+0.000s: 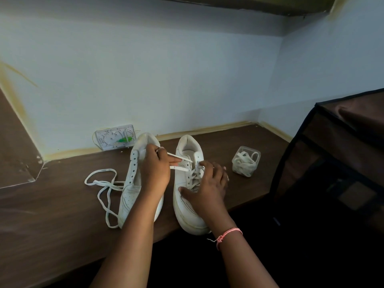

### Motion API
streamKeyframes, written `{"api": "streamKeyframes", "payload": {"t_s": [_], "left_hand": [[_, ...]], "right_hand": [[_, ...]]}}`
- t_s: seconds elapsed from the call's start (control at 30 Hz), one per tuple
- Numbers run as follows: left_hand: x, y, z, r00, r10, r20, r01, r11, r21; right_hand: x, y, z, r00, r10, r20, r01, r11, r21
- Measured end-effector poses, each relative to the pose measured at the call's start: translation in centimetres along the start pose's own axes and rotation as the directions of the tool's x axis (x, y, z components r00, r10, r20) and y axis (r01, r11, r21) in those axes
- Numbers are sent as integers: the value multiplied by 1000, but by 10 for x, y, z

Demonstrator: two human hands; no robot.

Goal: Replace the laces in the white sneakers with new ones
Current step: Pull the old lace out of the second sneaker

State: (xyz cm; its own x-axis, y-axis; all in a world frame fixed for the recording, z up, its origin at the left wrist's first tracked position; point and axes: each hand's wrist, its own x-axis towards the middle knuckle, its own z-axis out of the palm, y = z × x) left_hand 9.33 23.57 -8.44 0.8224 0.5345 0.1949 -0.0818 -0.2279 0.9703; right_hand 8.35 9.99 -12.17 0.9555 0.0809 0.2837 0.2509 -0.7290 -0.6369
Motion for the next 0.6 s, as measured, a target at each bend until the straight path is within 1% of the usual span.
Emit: {"api": "streamKeyframes", "payload": {"t_s": [0.1,0.2,0.27,0.33,0.37,0.4,0.47,0.5,0.53,0.57,0.6], "left_hand": [[-4,13,-4,996,-79,42,86,977,-195],[-9,25,-6,971,-194,138,233,892,-388],[-10,29,-6,935,-292,201,354,797,-489],[-8,28,-5,900,-365,240,430,642,-635],[-6,27,-5,886,-392,249,445,563,-697],[-4,27,-4,877,-409,252,450,517,-728],[-2,27,-3,880,-421,219,419,473,-775],[-1,28,-3,889,-419,182,381,459,-802],[1,27,-6,901,-413,131,334,470,-817],[3,26,-11,921,-386,48,271,547,-792],[6,24,-19,944,-327,-53,203,696,-689]], "right_hand": [[1,0,-4,999,34,40,-35,999,28],[-1,-3,-7,997,58,49,-59,998,25],[-3,-4,-7,998,54,45,-55,998,15],[-5,-5,-7,998,48,41,-48,999,3],[-5,-5,-7,998,48,41,-48,999,-1],[-5,-5,-7,998,53,42,-53,999,-2],[-5,-4,-6,997,68,33,-68,998,4],[-5,-5,-5,997,78,22,-79,997,10],[-5,-5,-3,996,88,8,-88,996,17],[-4,-5,-2,995,95,-6,-95,995,22],[-4,-6,-1,995,100,-15,-99,995,23]]}}
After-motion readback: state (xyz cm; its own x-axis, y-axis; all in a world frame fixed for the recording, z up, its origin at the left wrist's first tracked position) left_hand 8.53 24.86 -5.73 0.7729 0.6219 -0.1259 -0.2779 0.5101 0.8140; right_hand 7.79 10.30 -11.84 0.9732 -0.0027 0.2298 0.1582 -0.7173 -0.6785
